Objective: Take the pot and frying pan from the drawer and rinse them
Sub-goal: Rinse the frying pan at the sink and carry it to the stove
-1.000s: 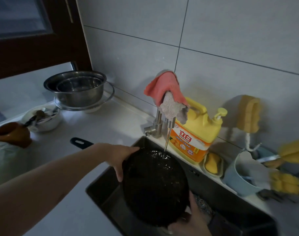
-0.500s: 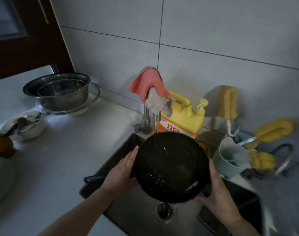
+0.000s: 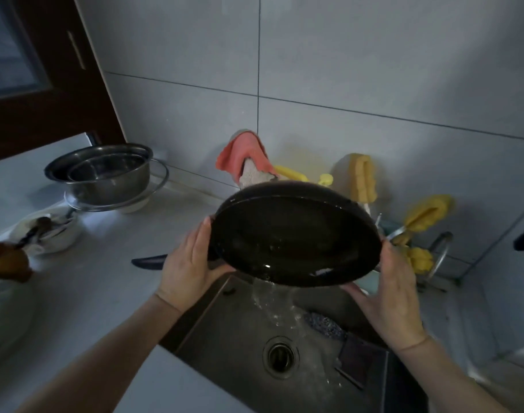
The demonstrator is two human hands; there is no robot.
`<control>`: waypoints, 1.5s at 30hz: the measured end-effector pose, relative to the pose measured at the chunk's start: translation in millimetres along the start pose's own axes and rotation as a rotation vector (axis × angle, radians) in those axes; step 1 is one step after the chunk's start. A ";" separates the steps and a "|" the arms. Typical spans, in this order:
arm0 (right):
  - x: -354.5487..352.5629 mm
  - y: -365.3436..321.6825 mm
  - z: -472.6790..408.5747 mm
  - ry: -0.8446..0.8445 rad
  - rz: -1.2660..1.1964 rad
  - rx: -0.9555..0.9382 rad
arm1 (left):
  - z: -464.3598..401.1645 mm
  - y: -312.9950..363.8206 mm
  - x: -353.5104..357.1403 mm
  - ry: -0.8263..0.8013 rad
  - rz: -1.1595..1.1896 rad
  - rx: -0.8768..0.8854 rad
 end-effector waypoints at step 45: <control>29.1 96.0 235.8 -0.673 0.163 0.710 | 145.9 24.8 211.6 -0.951 0.231 -0.027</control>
Point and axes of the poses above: each hand's wrist, its own z-axis away from the middle knuckle, its own x-axis out of the palm, y = z × x, the point moved 10 cm from there along -z, towards the middle knuckle, and after that the axes turned 12 degrees about y, right-handed, at the moved point
